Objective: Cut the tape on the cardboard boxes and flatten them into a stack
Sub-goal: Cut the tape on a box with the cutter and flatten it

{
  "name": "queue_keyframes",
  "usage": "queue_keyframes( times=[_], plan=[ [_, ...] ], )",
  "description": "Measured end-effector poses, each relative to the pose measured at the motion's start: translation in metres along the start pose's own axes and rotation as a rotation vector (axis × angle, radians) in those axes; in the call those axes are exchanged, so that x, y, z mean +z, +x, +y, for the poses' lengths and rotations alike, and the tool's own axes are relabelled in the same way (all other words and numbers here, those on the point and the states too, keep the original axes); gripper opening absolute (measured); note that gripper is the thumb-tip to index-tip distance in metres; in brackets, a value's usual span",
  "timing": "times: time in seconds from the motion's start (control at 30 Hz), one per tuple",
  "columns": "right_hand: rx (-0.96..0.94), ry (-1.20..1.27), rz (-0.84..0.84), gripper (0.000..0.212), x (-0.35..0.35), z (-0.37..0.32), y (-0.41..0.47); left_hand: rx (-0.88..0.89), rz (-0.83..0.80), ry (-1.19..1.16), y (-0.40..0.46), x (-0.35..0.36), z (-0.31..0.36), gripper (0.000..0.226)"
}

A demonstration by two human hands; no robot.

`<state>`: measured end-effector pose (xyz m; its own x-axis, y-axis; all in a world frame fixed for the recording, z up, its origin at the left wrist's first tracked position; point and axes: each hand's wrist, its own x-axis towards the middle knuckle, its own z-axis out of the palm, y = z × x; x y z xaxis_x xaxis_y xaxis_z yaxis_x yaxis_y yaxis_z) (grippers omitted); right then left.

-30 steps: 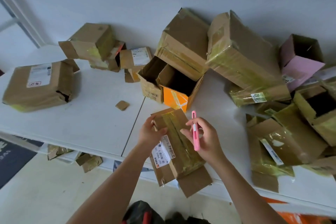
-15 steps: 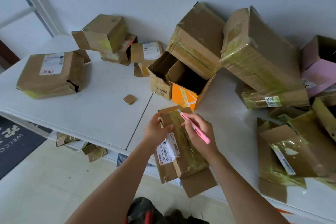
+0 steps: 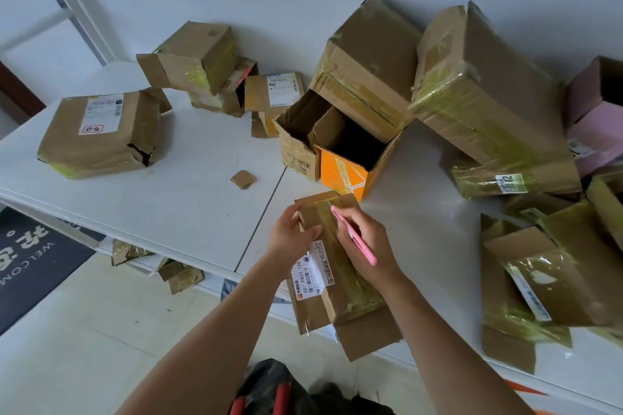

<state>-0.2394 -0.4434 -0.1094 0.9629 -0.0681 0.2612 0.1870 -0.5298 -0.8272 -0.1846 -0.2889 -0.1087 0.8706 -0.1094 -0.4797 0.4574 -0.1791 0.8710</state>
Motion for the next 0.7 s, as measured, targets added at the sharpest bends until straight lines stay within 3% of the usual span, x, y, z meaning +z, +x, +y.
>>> queue_keyframes(
  times=[0.37, 0.7],
  plan=[
    [0.080, -0.070, -0.085, 0.025, -0.003, 0.003, -0.007, -0.021, 0.043, 0.047, -0.005, 0.004, 0.005, 0.050],
    [0.127, -0.053, -0.145, 0.009, -0.018, -0.009, -0.046, -0.039, 0.054, 0.035, -0.005, 0.006, 0.008, 0.049]
  ],
)
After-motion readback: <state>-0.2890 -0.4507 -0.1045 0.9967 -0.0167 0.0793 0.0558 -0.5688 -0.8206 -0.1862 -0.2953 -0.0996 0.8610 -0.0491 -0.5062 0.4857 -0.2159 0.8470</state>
